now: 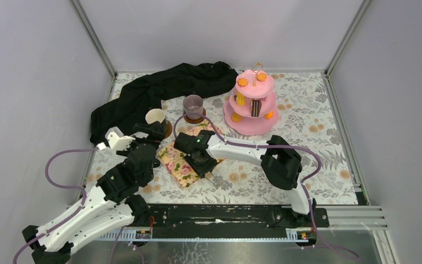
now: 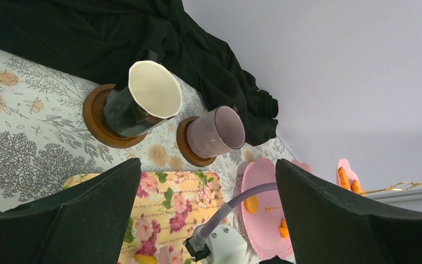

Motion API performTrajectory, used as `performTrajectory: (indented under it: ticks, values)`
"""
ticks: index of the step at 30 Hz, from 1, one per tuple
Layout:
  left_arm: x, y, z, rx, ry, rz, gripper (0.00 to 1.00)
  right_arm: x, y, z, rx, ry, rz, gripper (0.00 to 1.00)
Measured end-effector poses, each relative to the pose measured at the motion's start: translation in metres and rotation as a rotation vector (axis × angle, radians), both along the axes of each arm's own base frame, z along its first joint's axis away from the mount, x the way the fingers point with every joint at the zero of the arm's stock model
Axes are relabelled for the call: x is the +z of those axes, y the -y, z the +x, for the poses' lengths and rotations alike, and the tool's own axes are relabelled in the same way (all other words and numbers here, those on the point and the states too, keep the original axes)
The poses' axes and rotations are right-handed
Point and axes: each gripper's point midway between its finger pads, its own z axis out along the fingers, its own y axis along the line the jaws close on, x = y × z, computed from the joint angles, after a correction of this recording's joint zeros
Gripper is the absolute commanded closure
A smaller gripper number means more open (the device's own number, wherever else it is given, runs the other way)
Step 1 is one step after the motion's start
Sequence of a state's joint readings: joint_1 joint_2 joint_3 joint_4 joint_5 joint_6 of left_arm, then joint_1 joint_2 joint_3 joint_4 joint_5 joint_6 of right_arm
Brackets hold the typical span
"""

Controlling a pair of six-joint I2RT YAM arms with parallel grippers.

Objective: Serve the afternoon tea

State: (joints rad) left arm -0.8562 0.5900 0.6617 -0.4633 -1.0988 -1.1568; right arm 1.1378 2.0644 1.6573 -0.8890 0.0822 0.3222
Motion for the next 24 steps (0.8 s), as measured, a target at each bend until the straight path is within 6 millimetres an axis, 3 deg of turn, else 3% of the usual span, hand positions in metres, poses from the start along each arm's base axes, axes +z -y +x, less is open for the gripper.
performTrajectory:
  ticks: [18, 24]
  values:
    - [0.015, 0.007, 0.0, -0.078, 0.007, 0.058, 0.0, -0.001, -0.008, -0.017, -0.118, -0.09, 0.04, 0.54]
    - [0.017, 0.009, -0.001, -0.093, 0.004, 0.07, 0.0, -0.007, 0.001, -0.025, -0.144, -0.117, 0.024, 0.54]
